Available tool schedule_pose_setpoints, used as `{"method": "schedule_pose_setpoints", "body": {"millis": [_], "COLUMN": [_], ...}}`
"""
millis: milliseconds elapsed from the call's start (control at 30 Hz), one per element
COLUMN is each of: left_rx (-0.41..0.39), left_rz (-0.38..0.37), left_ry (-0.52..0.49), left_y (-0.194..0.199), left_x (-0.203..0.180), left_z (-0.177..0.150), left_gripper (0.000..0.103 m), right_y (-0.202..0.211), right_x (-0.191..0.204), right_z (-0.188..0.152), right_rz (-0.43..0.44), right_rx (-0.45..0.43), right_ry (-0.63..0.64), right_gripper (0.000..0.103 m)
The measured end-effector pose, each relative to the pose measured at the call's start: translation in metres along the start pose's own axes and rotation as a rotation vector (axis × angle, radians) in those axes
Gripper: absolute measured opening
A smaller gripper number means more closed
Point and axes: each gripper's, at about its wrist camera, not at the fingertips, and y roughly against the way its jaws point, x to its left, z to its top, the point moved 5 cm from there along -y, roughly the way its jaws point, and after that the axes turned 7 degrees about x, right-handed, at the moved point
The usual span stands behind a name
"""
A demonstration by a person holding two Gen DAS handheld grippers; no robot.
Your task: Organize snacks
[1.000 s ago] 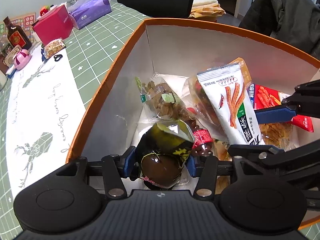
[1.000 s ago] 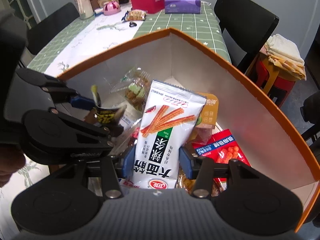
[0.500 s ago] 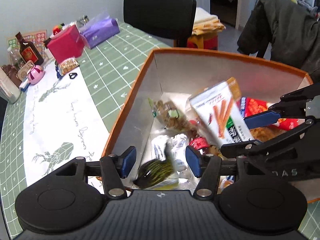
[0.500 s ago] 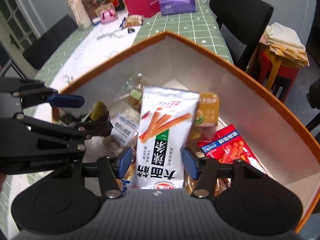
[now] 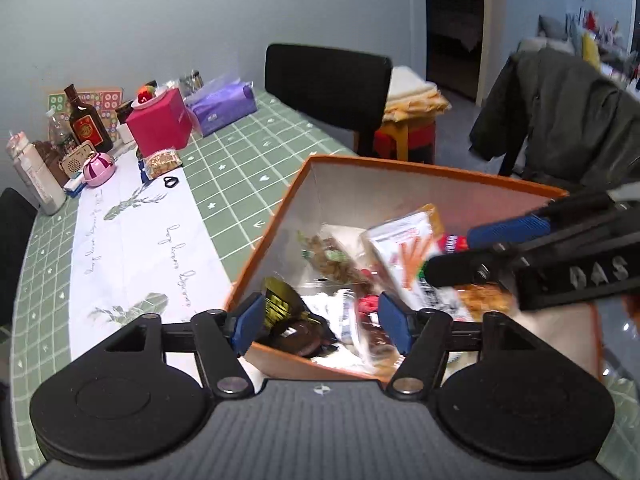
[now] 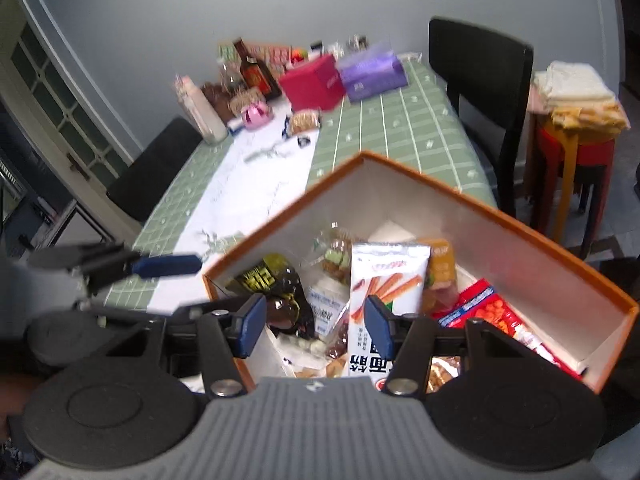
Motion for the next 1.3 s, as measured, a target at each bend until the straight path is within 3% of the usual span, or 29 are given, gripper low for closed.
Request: {"method": "schedule_pose_setpoints", "body": {"millis": [300, 367, 500, 567, 667, 933, 1133, 1300], "left_rx": [-0.079, -0.111, -0.151, -0.161, -0.172, -0.090, -0.078, -0.083], "left_rz": [-0.078, -0.046, -0.007, -0.012, -0.009, 0.055, 0.114, 0.099], "left_ry": [0.188, 0.225, 0.245, 0.245, 0.263, 0.415, 0.428, 0.413], "left_y": [0.041, 0.054, 0.075, 0.081, 0.087, 0.082, 0.084, 0.085], "left_x": [-0.019, -0.025, -0.045, -0.053, -0.061, -0.049, -0.052, -0.060], "left_z": [-0.027, -0.032, -0.044, -0.051, -0.062, -0.096, -0.108, -0.104], "left_gripper": [0.087, 0.088, 0.089, 0.089, 0.103, 0.103, 0.103, 0.103], "right_y": [0.051, 0.061, 0.080, 0.088, 0.099, 0.125, 0.129, 0.131], "right_x": [0.018, 0.022, 0.026, 0.029, 0.036, 0.045, 0.034, 0.026], "right_z": [-0.025, -0.030, -0.045, -0.055, -0.070, -0.114, -0.136, -0.141], "right_rz": [-0.106, -0.144, -0.197, -0.221, -0.266, -0.336, -0.430, -0.429], "right_rx": [-0.077, -0.100, -0.152, -0.178, -0.210, -0.280, -0.251, -0.222], "right_ry": [0.082, 0.094, 0.085, 0.075, 0.074, 0.044, -0.009, -0.026], "right_gripper": [0.056, 0.068, 0.075, 0.085, 0.092, 0.100, 0.100, 0.100]}}
